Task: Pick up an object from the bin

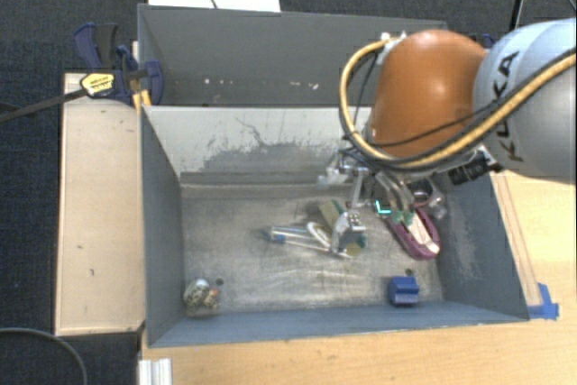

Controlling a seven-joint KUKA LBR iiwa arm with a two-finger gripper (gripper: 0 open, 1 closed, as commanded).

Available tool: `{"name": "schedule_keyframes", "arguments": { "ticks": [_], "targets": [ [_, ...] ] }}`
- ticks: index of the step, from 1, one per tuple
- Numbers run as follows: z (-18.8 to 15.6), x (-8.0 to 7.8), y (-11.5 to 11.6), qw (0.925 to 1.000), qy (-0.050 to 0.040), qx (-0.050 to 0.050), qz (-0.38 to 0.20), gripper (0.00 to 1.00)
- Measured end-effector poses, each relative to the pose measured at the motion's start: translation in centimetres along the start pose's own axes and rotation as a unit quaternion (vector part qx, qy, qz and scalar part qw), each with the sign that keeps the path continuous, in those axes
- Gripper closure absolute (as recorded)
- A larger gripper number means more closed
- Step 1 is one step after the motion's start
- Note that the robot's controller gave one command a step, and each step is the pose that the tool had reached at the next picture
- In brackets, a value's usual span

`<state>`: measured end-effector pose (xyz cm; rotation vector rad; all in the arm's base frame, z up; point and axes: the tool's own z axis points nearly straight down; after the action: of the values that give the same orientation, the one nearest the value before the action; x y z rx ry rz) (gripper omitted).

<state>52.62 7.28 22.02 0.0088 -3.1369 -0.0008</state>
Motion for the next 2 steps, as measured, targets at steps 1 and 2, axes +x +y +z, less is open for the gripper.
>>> {"name": "schedule_keyframes", "arguments": {
  "ticks": [1,2],
  "targets": [
    [14.9,-3.8,-2.3,0.999,-0.0052,0.0,-0.045,0.0],
    [11.9,-4.4,-1.4,0.9926,-0.0053,-0.001,0.122,0.0]
  ]
}}
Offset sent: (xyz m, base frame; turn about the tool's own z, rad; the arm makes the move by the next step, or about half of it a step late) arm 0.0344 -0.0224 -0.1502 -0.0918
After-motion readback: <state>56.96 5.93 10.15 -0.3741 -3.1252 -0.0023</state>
